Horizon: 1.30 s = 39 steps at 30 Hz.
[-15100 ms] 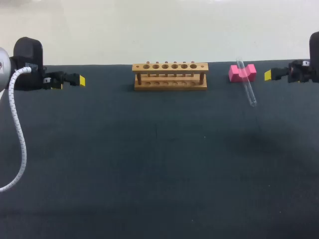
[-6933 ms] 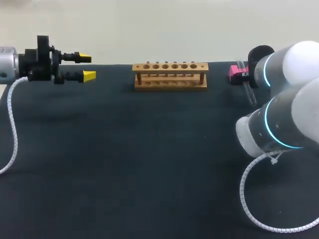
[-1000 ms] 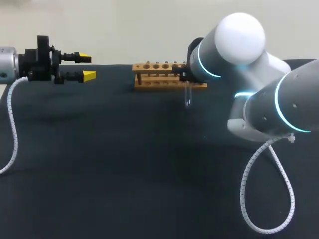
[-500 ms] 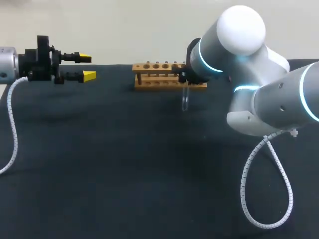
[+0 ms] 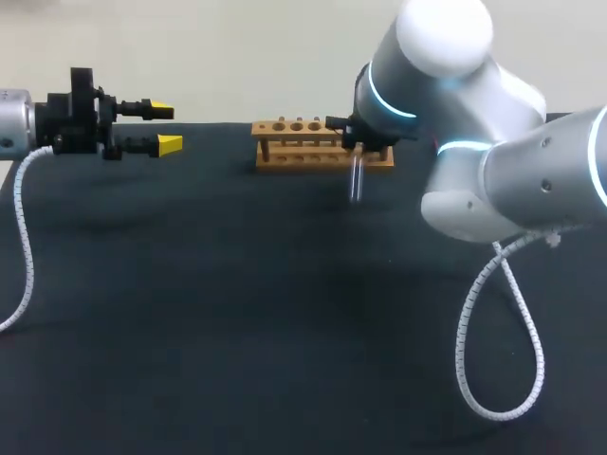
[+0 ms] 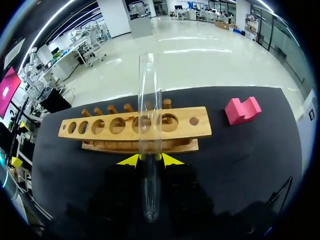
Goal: Grasp the test tube, adjust it, and insert it.
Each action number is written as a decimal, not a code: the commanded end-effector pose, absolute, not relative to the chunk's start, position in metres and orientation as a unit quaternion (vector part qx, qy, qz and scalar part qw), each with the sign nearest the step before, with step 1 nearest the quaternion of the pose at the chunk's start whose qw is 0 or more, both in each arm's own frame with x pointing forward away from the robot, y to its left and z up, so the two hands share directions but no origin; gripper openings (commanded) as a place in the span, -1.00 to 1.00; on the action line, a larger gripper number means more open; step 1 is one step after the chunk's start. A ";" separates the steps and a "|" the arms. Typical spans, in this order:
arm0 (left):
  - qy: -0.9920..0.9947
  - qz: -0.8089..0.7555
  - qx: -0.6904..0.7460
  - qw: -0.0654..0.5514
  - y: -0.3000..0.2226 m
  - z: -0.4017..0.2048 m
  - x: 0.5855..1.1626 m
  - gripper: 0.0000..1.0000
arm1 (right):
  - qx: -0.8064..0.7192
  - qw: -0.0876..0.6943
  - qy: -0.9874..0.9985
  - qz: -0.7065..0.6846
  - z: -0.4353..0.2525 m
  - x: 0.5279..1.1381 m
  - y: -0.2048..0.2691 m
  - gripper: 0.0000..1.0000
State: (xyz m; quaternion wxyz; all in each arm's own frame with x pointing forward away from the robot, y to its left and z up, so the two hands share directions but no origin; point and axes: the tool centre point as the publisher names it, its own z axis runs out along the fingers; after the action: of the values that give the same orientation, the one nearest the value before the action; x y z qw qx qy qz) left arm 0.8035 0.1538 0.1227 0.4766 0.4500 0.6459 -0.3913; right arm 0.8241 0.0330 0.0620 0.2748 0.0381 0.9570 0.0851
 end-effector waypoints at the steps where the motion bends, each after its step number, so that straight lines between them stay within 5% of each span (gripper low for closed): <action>1: 0.645 -0.389 0.449 0.480 0.154 0.122 0.801 1.00 | 0.047 0.308 0.947 0.072 0.073 0.811 0.030 -1.00; 25: 0.645 -0.389 0.449 0.480 0.154 0.122 0.801 1.00 | 0.054 0.408 0.909 0.064 0.128 0.789 0.017 -1.00; 39: 0.645 -0.389 0.449 0.480 0.154 0.122 0.801 1.00 | 0.040 0.402 0.912 0.072 0.133 0.777 0.015 -1.00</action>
State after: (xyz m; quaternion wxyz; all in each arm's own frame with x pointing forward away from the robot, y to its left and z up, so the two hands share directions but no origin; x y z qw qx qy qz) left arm 0.8035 0.1538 0.1227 0.4766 0.4500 0.6459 -0.3913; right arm 0.7806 0.0180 0.1345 0.3623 0.0391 0.9288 0.0674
